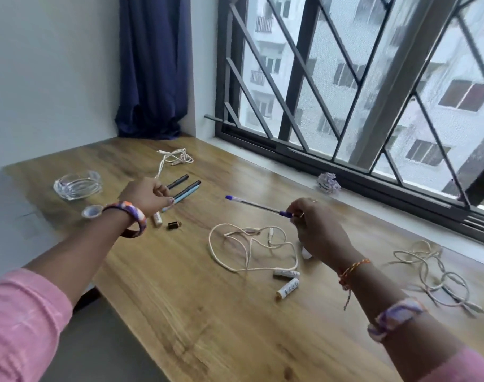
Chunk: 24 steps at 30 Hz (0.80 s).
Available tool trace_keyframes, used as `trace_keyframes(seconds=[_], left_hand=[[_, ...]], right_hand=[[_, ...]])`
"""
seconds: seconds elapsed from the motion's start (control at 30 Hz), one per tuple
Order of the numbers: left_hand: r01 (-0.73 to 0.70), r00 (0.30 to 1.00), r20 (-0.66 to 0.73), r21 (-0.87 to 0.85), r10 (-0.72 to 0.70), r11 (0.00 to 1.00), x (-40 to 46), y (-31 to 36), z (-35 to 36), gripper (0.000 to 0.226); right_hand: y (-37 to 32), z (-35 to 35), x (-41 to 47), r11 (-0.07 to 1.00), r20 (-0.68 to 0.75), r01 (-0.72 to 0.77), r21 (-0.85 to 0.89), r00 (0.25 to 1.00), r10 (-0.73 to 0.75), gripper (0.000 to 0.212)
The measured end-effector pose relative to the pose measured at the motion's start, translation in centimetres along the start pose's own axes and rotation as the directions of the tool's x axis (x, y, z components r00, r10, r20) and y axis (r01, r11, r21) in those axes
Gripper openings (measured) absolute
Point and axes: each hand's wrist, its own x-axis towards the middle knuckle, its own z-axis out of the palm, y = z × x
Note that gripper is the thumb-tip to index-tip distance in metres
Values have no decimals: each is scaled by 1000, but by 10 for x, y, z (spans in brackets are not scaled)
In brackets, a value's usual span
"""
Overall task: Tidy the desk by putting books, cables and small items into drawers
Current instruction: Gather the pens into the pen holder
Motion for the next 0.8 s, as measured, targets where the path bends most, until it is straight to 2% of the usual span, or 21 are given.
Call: trace_keyframes(seconds=[0.1,0.2,0.4,0.5,0.67,0.8], left_hand=[[-6,1000,18,52,5,999,33,-7,10,10],[-69,992,117,166,49,984,61,-15,23,24],[-197,958,275,413,85,889,106,-23,47,28],[-214,953,293,486,72,847,117,-21,55,28],[-283,952,274,606,139,744,121,-14,69,36],[-294,944,306,600,127,744,126,-8,70,29]], right_hand=[[-19,16,18,1000,-14,-26,0,1000,26,18],[-37,34,38,998,-7,-58,-21,998,57,18],[-45,53,56,991,-35,-130,-30,991,129,17],[-44,57,59,983,-60,-176,-47,983,173,17],[-44,55,57,971,-104,-234,-41,968,228,16],[-41,47,47,957,-126,-285,-61,953,276,16]])
